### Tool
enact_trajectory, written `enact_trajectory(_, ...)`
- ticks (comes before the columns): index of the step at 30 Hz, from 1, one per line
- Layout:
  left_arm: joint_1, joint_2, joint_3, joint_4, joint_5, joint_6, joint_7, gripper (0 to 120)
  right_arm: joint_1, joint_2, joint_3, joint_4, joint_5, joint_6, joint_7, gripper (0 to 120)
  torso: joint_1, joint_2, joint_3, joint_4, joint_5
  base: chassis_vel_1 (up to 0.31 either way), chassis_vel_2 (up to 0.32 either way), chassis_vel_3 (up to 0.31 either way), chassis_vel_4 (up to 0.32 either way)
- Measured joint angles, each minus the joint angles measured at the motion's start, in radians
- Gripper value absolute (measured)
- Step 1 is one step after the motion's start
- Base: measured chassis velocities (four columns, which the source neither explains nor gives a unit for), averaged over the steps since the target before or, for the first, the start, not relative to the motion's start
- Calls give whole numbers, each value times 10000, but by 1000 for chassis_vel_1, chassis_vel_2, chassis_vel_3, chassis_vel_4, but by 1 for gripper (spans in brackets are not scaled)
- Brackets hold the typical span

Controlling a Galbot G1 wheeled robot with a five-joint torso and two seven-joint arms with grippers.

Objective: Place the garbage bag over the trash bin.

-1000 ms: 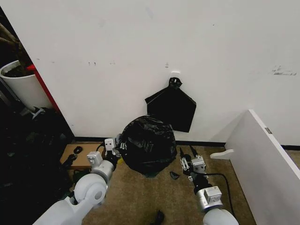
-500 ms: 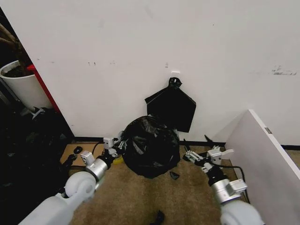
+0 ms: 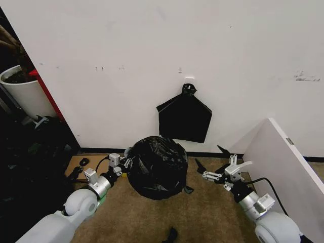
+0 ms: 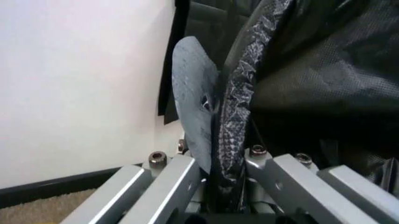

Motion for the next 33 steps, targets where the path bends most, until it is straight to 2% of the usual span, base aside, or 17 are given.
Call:
enact_trajectory(10, 97, 80, 123, -255, 205, -55, 93, 1, 502, -2, -485, -422, -1406, 281, -56, 100, 0, 0, 0, 0, 0, 0, 0, 0, 0)
enact_trajectory(28, 426, 116, 246, -648, 556, -68, 103, 1, 1133, 119, -1240, -371, -1503, -135, 605, 100, 0, 0, 0, 2, -1, 0, 0, 0, 0)
enact_trajectory(30, 450, 129, 244, -677, 568, -68, 103, 1, 1183, 119, -1279, -366, -1417, -229, 720, 98, 0, 0, 0, 1, -2, 0, 0, 0, 0)
enact_trajectory(33, 455, 135, 240, -720, 581, -69, 107, 1, 1207, 106, -1291, -369, -1356, -256, 770, 88, 0, 0, 0, 1, 0, 0, 0, 0, 0)
